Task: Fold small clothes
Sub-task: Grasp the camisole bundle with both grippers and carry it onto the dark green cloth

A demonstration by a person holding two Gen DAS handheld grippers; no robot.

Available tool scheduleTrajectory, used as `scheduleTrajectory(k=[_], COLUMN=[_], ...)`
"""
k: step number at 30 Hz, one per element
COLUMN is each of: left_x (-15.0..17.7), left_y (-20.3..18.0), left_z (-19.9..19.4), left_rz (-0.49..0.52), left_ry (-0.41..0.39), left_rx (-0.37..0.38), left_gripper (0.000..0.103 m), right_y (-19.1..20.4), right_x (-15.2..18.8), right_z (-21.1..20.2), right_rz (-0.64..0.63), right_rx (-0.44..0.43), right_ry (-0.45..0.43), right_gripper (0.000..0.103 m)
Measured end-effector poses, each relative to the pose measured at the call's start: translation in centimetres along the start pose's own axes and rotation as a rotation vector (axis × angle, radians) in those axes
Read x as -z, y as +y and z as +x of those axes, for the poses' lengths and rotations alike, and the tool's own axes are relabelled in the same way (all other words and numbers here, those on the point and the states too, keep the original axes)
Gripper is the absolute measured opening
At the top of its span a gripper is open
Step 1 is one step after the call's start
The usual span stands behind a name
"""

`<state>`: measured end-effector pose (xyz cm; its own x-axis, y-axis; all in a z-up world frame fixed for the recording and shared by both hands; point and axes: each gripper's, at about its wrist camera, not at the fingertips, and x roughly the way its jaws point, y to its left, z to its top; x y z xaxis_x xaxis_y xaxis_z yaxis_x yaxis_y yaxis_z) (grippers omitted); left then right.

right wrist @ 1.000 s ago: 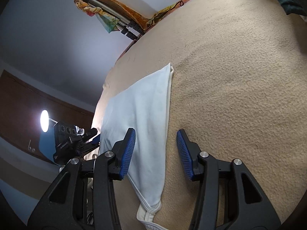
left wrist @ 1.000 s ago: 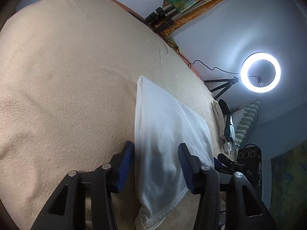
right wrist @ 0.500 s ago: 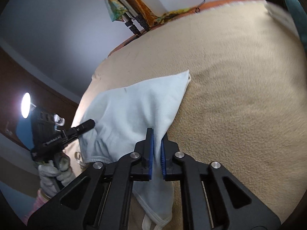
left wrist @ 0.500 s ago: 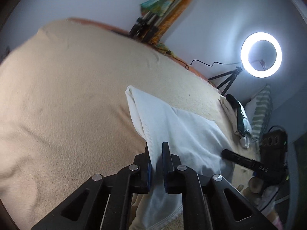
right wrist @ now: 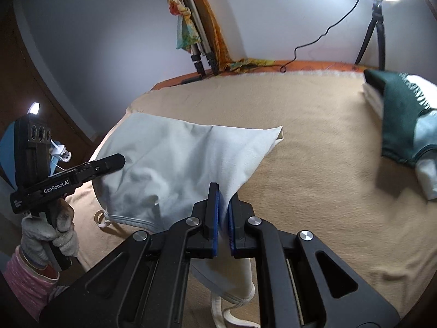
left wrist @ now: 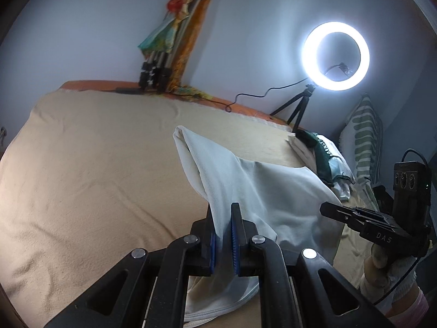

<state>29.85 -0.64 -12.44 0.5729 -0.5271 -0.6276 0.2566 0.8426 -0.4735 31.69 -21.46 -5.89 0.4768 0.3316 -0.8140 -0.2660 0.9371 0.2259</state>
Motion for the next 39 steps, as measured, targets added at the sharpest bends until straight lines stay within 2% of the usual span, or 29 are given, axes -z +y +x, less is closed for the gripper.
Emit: scheduleTrajectory(k=[9, 18, 27, 34, 39], left_x=[-2.8, -5.8, -9.4, -11.2, -11.4], left_y=[-7.1, -16.9, -25.3, -27.4, -27.8], left_z=[4.0, 10.1, 17.3, 22.9, 26.4], left_rz=[0.048, 0.151, 0.200, 0.154, 0.129], left_ry=[0.004, 0.011, -0.025, -0.041, -0.024], left_rx=[0.096, 0.159, 0.198, 0.211, 0.185], left_gripper=[0.006, 0.006, 0.006, 0.006, 0.006], right_y=[-4.1, -11.3, -19.1, -25.3, -28.9], right_x=[-1.4, -4.2, -8.0, -10.4, -11.2], right_z=[-5.5, -10.9, -13.1, -12.5, -10.7], right_rz=[-0.047, -0.058, -0.067, -0.048, -0.032], right_rx=[0.151, 0.324, 0.461, 0.542, 0.576], right_ry=[-0.057, -0.107, -0.153, -0.183, -0.182], right_gripper=[0.007, 0.006, 0.006, 0.006, 0.006])
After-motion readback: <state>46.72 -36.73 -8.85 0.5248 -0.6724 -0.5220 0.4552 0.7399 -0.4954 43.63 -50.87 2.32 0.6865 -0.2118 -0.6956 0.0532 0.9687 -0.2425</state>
